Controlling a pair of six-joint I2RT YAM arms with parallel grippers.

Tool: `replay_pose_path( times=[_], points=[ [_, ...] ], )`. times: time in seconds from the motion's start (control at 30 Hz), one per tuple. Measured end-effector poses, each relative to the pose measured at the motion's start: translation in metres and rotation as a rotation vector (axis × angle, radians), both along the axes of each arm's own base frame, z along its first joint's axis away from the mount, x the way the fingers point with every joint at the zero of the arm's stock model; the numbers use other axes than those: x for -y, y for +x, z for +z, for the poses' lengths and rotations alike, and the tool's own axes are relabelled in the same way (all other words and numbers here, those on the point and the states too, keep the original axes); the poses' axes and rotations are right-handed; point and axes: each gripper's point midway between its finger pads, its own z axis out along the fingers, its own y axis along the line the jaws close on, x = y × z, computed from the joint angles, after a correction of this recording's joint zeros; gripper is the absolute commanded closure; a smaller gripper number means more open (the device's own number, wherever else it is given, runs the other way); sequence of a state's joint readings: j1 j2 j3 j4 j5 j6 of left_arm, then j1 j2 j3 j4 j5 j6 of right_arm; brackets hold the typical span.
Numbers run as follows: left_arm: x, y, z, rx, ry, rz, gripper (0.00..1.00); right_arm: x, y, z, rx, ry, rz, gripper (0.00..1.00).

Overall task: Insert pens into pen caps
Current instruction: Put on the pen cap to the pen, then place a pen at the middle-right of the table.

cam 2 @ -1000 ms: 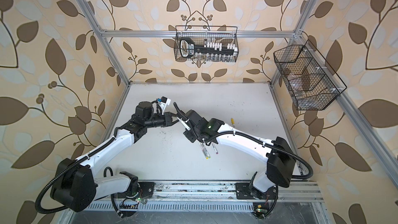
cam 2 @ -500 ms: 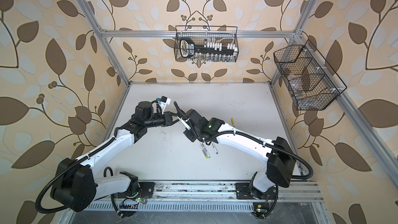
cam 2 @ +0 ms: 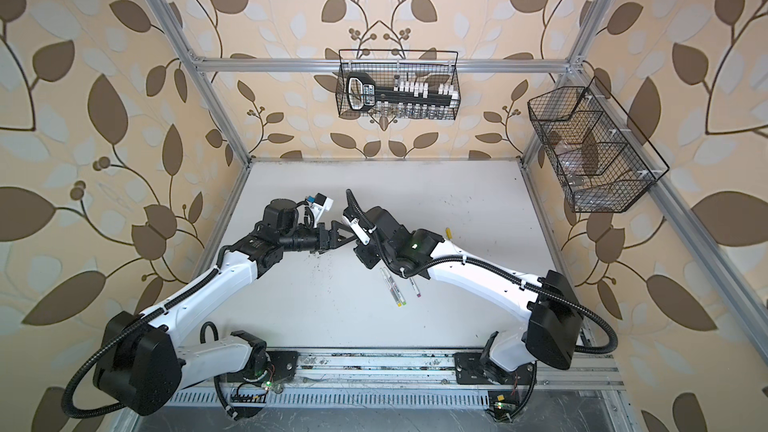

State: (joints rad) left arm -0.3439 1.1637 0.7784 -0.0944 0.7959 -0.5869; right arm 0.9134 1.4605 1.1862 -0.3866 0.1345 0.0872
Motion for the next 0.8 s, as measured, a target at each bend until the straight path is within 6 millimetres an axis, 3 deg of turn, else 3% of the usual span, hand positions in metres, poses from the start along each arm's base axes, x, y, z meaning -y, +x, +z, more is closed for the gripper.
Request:
replay_pose_path(
  times=[0.27,0.5,0.67,0.8],
  points=[
    [-0.01,-0.003,0.004,-0.005,0.005,0.03,0.01,0.061,0.007,-0.048,-0.114,-0.08,-0.161,0.88],
    [-0.016,-0.004,-0.002,-0.023,0.028,0.056,0.01,0.104,0.006,-0.068,-0.188,-0.182,-0.316,0.88],
    [-0.018,-0.003,-0.008,-0.045,0.05,0.064,0.01,0.14,-0.008,-0.079,-0.254,-0.283,-0.428,0.87],
    [-0.016,0.003,-0.015,-0.071,0.073,0.054,0.01,0.16,-0.027,-0.085,-0.328,-0.258,-0.48,0.87]
  ],
)
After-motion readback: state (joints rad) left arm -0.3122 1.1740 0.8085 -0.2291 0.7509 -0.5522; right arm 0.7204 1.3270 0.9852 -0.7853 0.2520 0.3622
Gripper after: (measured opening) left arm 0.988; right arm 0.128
